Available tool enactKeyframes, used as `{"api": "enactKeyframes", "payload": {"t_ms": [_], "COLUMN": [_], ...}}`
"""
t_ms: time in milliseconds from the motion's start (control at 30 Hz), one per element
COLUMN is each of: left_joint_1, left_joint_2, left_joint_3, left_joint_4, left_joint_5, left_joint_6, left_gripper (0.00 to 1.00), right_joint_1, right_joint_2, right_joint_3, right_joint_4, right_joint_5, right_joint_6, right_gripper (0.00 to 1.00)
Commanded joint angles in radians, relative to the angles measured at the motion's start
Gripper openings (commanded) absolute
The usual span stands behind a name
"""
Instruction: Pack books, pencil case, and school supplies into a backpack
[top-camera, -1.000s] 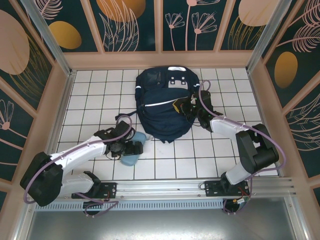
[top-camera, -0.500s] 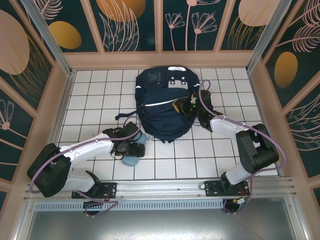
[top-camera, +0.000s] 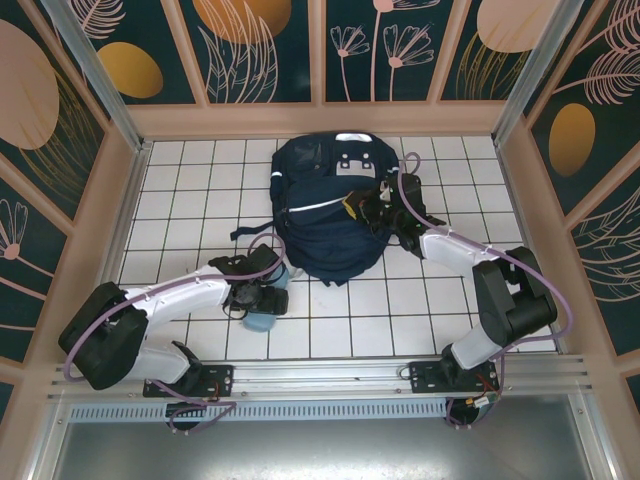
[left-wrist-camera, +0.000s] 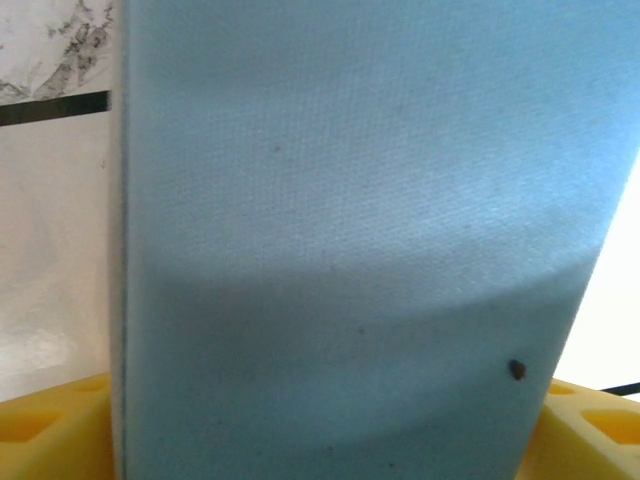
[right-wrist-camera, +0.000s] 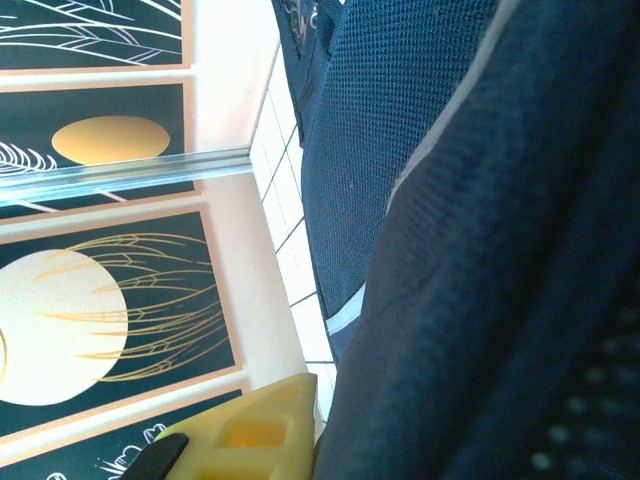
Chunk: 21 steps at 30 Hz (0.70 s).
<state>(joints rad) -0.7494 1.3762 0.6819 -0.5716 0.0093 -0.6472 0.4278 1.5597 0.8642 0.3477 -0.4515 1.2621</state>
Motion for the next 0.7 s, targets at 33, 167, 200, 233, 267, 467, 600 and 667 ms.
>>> {"api": "enactKeyframes", "payload": {"t_ms": [33,167,200,233,267,467,600,667], "left_joint_1": [-0.007,-0.007,-0.008,-0.008,-0.008,-0.008,-0.007,-0.007], "left_joint_2": [0.018,0.016,0.01,-0.003,-0.018,-0.159,-0.234,-0.26], "left_joint_3": [0.007,0.024,0.034,0.045,0.053,0.083,0.101,0.109], "left_joint_4": [0.006,0.0,-0.006,-0.009,-0.011,0.009,0.021,0.048], "left_joint_5": [-0.03,-0.063,-0.072,-0.079,-0.086,-0.098,-0.08,-0.043], "left_joint_6": [0.015,0.005,0.003,0.003,0.005,0.024,0.038,0.045], "left_gripper": [0.74,0.61,0.59,0.55,0.53,0.39,0.34,0.33], "right_joint_1": [0.01,0.014,0.014,0.015,0.017,0.022,0.026,0.028], "right_joint_2": [0.017,0.017,0.017,0.016,0.012,0.003,0.005,0.008], "right_joint_3": [0.048,0.052,0.054,0.055,0.057,0.065,0.073,0.08], "right_joint_4": [0.046,0.051,0.053,0.054,0.054,0.052,0.055,0.051], "right_joint_5": [-0.018,-0.025,-0.027,-0.028,-0.029,-0.029,-0.027,-0.03], "right_joint_6": [-0.019,-0.015,-0.015,-0.015,-0.017,-0.018,-0.018,-0.017], "right_gripper": [0.0,0.0,0.0,0.0,0.0,0.0,0.0,0.0]}}
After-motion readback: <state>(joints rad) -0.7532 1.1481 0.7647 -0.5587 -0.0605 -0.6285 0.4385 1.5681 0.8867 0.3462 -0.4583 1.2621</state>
